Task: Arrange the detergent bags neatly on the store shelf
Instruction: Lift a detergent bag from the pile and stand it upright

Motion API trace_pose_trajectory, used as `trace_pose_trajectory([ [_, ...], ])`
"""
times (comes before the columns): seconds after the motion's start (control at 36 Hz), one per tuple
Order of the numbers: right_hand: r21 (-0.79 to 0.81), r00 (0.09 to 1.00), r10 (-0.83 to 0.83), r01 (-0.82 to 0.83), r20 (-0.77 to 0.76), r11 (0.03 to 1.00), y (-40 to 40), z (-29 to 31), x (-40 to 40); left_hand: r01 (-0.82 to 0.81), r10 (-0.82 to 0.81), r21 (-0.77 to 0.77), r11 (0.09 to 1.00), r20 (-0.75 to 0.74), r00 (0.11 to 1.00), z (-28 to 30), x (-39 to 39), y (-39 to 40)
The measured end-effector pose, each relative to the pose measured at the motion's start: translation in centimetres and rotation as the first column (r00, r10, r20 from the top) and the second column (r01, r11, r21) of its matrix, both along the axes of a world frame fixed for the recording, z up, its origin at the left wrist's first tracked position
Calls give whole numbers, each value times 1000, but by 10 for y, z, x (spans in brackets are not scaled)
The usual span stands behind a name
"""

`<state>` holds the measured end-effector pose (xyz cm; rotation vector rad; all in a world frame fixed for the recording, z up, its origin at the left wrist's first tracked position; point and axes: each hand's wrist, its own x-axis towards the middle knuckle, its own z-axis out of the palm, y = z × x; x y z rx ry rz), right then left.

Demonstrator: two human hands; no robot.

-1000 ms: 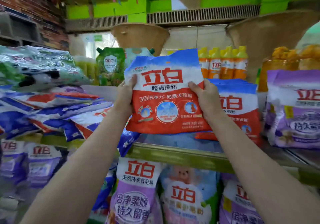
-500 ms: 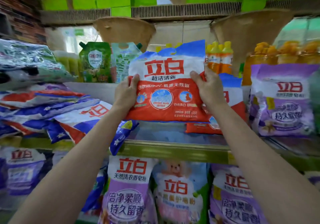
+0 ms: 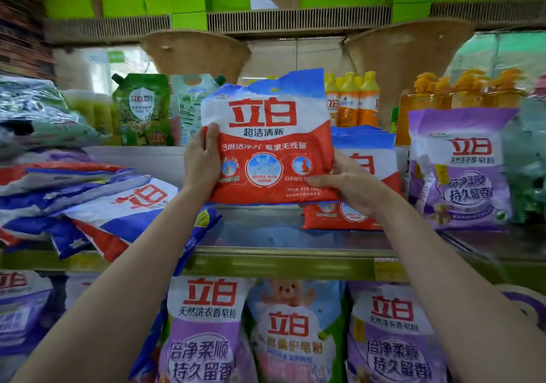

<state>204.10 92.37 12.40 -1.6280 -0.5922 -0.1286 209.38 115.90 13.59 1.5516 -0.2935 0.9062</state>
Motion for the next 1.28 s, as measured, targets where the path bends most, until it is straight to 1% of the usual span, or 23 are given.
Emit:
trace_pose_trajectory([
  [0.06,5,999,-34,34,-17,999,-9,-3,4,24,-24,-5,1000,-5,1000,-3,4,-9],
  [0.17,-56,986,-154,151,-59,987,-31,-7,11,106,-107,-20,994,-35,994,-7,1,-37],
  [0.25,34,982,-181,183,-57,983,-48,-8,13,109,-106,33,994,-71,992,-10,-1,-63],
  [0.28,50,975,-217,219,-52,974,-53,-7,13,152,-147,44,987,-94,985,-12,0,-71],
  [0.31,72,962,-264,269,-66,960,-59,-7,14,241,-234,46,969,-125,964,-16,0,-79],
  [0.36,89,930,-355,363,-94,928,-74,-9,16,445,-425,56,894,-209,881,-26,7,-93],
  [0.39,76,914,-393,401,-95,913,-83,-11,18,510,-472,93,855,-267,840,-32,10,-101],
  [0.44,25,878,-469,473,-94,881,-99,-15,19,561,-475,178,809,-365,801,-41,13,-117],
  [0.5,-31,843,-528,528,-105,849,-111,-21,20,566,-463,193,802,-397,792,-50,18,-132],
  [0.61,-69,782,-610,607,-125,792,-125,-38,33,485,-377,238,842,-385,842,-61,30,-157],
  [0.67,-116,756,-650,640,-81,759,-126,-40,41,446,-327,265,855,-391,860,-61,39,-161],
  [0.69,-191,727,-686,670,-24,717,-127,-39,43,428,-297,291,856,-401,867,-60,43,-162],
  [0.75,-342,623,-773,757,122,556,-128,-34,48,401,-248,333,853,-417,874,-57,46,-163],
  [0.83,-406,477,-815,850,328,334,-126,-32,44,372,-167,387,844,-469,867,-53,48,-166],
  [0.89,-417,387,-759,893,524,167,-122,-34,37,343,-100,433,834,-492,865,-51,47,-167],
  [0.92,-408,346,-691,909,635,81,-119,-35,35,312,-48,461,831,-499,865,-51,46,-167],
  [0.94,-389,323,-609,921,724,26,-116,-34,34,268,13,490,830,-498,867,-52,47,-164],
  [0.97,-383,328,-539,924,776,11,-112,-33,32,225,81,532,816,-490,868,-51,42,-161],
  [1.03,-406,379,-442,913,813,36,-99,-32,31,177,151,575,799,-475,867,-51,29,-156],
  [1.08,-434,418,-399,899,816,54,-85,-34,32,156,166,560,814,-481,861,-52,24,-151],
  [1.11,-436,430,-376,897,821,75,-77,-36,34,115,193,543,832,-479,856,-53,24,-146],
  [1.17,-437,460,-322,888,828,145,-58,-37,39,25,252,525,851,-448,858,-53,19,-132],
  [1.28,-490,550,-190,823,813,287,-9,-37,48,-104,356,528,843,-403,843,-52,5,-88],
])
